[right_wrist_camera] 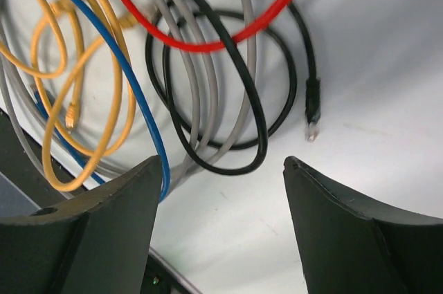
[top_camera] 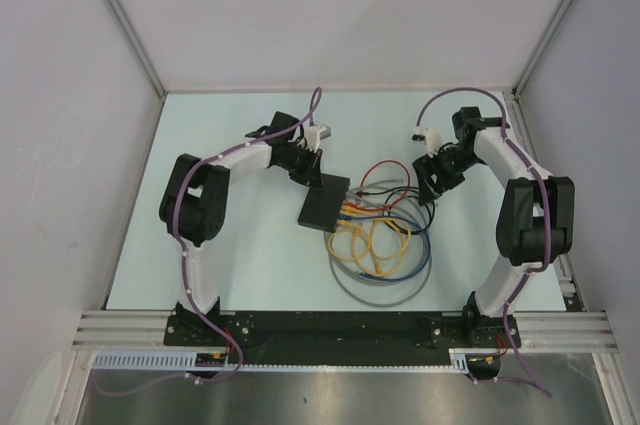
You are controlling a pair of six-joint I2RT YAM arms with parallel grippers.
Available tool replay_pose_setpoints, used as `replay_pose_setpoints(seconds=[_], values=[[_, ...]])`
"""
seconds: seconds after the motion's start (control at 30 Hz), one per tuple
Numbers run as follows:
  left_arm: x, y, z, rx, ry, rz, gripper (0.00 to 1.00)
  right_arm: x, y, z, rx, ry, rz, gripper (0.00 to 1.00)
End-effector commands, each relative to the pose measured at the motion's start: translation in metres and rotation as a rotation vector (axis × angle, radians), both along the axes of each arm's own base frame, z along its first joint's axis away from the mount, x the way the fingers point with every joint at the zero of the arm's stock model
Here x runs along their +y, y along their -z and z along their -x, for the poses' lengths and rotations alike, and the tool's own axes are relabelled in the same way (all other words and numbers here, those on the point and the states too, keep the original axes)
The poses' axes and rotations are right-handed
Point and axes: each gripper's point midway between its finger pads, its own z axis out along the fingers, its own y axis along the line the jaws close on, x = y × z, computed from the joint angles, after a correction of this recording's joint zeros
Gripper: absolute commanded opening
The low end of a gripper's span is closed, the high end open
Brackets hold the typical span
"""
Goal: Pull the plug from the switch port
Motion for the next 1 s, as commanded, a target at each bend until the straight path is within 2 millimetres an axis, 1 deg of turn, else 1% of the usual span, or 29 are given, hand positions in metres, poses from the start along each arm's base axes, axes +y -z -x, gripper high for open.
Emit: replay_pose_setpoints(seconds=[0.0, 0.03, 0.07, 0.17, 0.2, 0.27, 0.3, 0.37, 0.4, 0.43, 0.47, 0.53, 0.57, 0.6, 0.63, 0.67, 0.73, 0.77, 0.87, 0.9, 0.93, 0.97], values=[[-0.003, 0.019, 0.006, 0.039, 0.007, -0.039, 0.0, -0.006, 0.004, -0.003, -0.04, 0.009, 0.052, 0.73], [-0.003, 0.02, 0.007, 0.04, 0.008, -0.041, 0.0, -0.008, 0.01, -0.003, -0.028, 0.009, 0.063, 0.7], [-0.003, 0.02, 0.007, 0.041, 0.009, -0.042, 0.0, -0.011, 0.013, -0.003, -0.029, 0.004, 0.08, 0.6], [-0.004, 0.021, 0.007, 0.042, 0.009, -0.041, 0.0, -0.022, 0.022, -0.006, -0.013, 0.023, 0.109, 0.47], [-0.005, 0.021, 0.008, 0.043, 0.01, -0.042, 0.0, -0.025, 0.023, -0.007, -0.009, 0.038, 0.11, 0.39], [-0.005, 0.02, 0.008, 0.043, 0.009, -0.043, 0.0, -0.032, 0.022, -0.012, -0.017, 0.073, 0.103, 0.33], [-0.005, 0.021, 0.008, 0.041, 0.01, -0.042, 0.0, -0.034, 0.023, -0.012, -0.014, 0.082, 0.103, 0.25], [-0.004, 0.02, 0.008, 0.041, 0.01, -0.042, 0.0, -0.035, 0.021, -0.012, -0.017, 0.085, 0.102, 0.17], [-0.004, 0.021, 0.008, 0.042, 0.009, -0.042, 0.0, -0.036, 0.018, -0.013, -0.027, 0.085, 0.106, 0.1], [-0.004, 0.02, 0.008, 0.04, 0.009, -0.042, 0.0, -0.036, 0.017, -0.013, -0.03, 0.084, 0.109, 0.06], [-0.004, 0.02, 0.009, 0.042, 0.007, -0.041, 0.0, -0.051, 0.015, -0.016, -0.036, 0.13, 0.116, 0.02], [-0.004, 0.02, 0.009, 0.042, 0.006, -0.042, 0.0, -0.058, 0.006, -0.021, -0.056, 0.168, 0.102, 0.0], [-0.004, 0.019, 0.008, 0.039, 0.006, -0.041, 0.0, -0.062, 0.003, -0.023, -0.06, 0.19, 0.084, 0.0], [-0.004, 0.02, 0.009, 0.041, 0.007, -0.043, 0.0, -0.071, -0.001, -0.028, -0.068, 0.228, 0.072, 0.0], [-0.004, 0.019, 0.008, 0.04, 0.006, -0.042, 0.0, -0.075, -0.005, -0.031, -0.074, 0.249, 0.06, 0.0], [-0.004, 0.019, 0.008, 0.042, 0.006, -0.042, 0.0, -0.071, -0.01, -0.03, -0.067, 0.249, 0.011, 0.06], [-0.004, 0.02, 0.008, 0.041, 0.006, -0.044, 0.0, -0.065, -0.021, -0.032, -0.08, 0.242, -0.04, 0.26], [-0.004, 0.02, 0.008, 0.04, 0.006, -0.043, 0.0, -0.057, -0.026, -0.032, -0.086, 0.221, -0.076, 0.43], [-0.003, 0.019, 0.009, 0.042, 0.004, -0.045, 0.0, -0.033, -0.03, -0.032, -0.094, 0.144, -0.107, 0.58], [-0.003, 0.019, 0.009, 0.041, 0.002, -0.049, 0.0, -0.028, -0.029, -0.032, -0.093, 0.128, -0.107, 0.59], [-0.002, 0.018, 0.009, 0.038, 0.004, -0.049, 0.0, -0.019, -0.024, -0.031, -0.081, 0.1, -0.099, 0.61], [-0.003, 0.016, 0.009, 0.035, 0.003, -0.047, 0.0, -0.015, -0.02, -0.032, -0.074, 0.09, -0.094, 0.64]])
